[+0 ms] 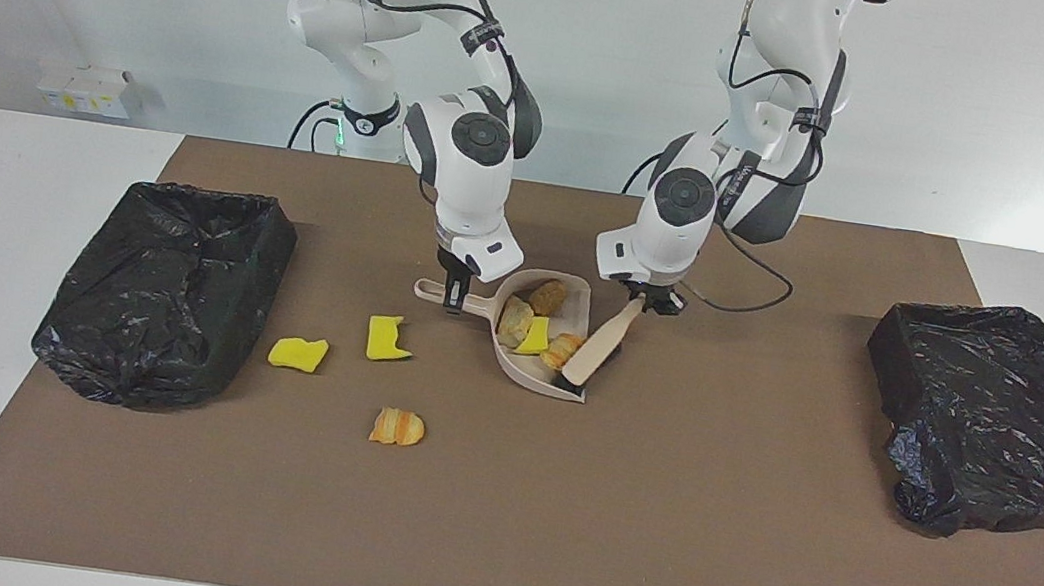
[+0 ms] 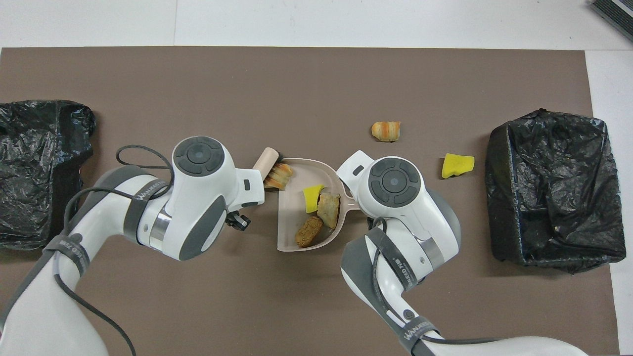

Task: Sweep and dump trash in bin
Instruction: 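Push the trash pieces into the dustpan with the brush in the left gripper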

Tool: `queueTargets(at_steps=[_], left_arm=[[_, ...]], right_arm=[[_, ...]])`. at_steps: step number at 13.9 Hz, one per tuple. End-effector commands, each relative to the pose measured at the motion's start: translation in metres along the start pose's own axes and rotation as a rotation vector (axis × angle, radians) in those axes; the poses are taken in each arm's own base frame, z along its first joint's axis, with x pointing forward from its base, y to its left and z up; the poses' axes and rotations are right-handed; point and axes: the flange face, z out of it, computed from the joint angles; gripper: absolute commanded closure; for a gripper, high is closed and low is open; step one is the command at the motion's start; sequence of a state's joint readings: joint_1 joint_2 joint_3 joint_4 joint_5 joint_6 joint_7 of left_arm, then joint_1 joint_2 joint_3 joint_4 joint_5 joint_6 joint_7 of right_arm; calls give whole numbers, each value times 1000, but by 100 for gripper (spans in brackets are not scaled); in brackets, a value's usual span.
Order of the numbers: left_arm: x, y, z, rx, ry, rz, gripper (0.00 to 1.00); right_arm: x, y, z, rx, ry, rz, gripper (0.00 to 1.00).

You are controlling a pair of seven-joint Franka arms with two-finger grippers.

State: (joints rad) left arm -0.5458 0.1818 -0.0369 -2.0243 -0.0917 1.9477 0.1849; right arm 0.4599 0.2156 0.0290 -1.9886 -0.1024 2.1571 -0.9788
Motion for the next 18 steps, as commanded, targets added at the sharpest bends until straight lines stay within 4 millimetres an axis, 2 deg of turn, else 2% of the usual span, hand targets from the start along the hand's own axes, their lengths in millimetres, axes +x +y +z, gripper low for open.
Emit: queueTargets(at_steps=[1,3,6,7,10,14,15,16,18], left_arm=[[-10,24,-5,-75,-17,-5,100],[-9,28,-7,-83,-20,-75,100],[-16,20,-18,-89,-16,-132,100],[-21,24,-32,-86,4,-211,100],[-26,39,-44,-82,-11,-536,100],[-44,49,-63,-78,-29,-612,100],[-48,58,-59,-68,-54,-632,100],[-56,75,-57,-57,-59,-643,100],[-78,110,-41,-28,-66,-704,100]], right_arm=[[-8,1,1,1,-9,29,100],[-9,1,2,6,-13,29,100],[-16,7,-3,2,-10,30,100],[-21,9,-4,4,-11,36,100],[-29,13,-9,4,-10,30,100],[-49,23,-21,15,-1,10,100],[-58,27,-27,13,1,8,100],[-65,30,-33,18,3,-6,100],[-85,40,-49,55,27,-16,100]])
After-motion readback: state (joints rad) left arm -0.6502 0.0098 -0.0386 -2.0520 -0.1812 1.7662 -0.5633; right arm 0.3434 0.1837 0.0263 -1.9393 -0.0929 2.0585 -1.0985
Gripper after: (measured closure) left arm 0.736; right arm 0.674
